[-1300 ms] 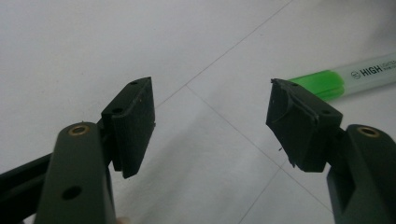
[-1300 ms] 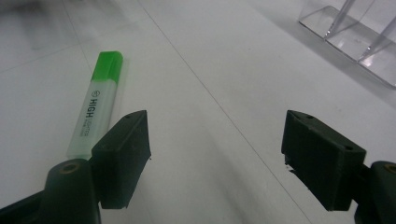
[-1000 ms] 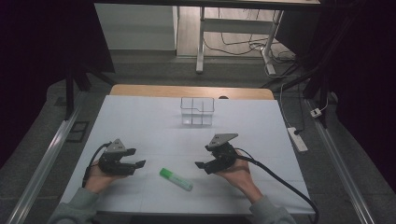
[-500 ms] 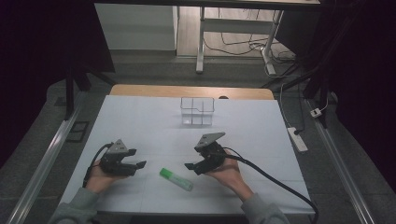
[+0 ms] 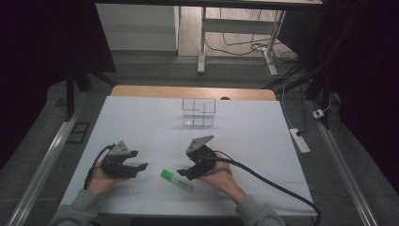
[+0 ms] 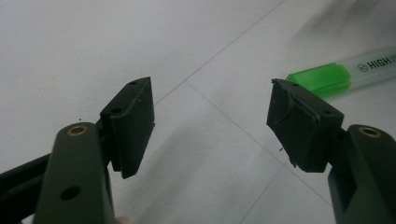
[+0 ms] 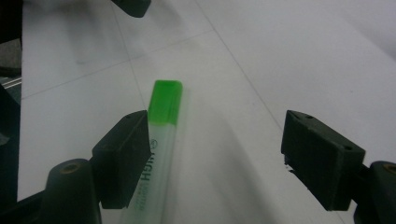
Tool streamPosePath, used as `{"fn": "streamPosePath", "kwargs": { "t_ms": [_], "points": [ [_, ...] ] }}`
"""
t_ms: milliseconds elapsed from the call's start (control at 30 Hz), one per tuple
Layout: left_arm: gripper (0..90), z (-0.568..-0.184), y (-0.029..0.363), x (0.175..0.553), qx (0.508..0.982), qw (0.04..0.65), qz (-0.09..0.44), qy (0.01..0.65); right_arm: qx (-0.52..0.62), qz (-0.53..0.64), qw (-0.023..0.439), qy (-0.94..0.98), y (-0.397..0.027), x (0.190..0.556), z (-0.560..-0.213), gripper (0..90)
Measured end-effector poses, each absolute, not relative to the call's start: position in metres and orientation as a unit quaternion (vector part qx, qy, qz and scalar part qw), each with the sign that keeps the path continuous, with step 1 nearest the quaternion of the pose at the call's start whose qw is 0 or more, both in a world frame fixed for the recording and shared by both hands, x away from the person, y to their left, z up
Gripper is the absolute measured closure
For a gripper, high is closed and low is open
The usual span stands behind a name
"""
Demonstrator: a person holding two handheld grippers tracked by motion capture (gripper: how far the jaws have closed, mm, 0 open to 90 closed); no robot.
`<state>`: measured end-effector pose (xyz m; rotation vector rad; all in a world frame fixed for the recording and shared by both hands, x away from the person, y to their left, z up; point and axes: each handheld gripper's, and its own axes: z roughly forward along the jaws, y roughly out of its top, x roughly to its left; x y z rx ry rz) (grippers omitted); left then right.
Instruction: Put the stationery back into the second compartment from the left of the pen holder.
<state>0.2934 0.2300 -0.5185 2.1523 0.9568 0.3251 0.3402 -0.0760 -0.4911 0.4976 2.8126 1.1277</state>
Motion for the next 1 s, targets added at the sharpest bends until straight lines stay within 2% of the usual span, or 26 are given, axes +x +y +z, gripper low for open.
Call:
{"fn": "streamPosePath", "kwargs": {
  "t_ms": [1000],
  "points": [
    [31.5, -0.519, 0.23, 0.293, 0.842, 0.369, 0.125, 0.373, 0.13, 0.334, 0.011, 0.933, -0.033, 0.336, -0.507, 24.3]
  ]
}}
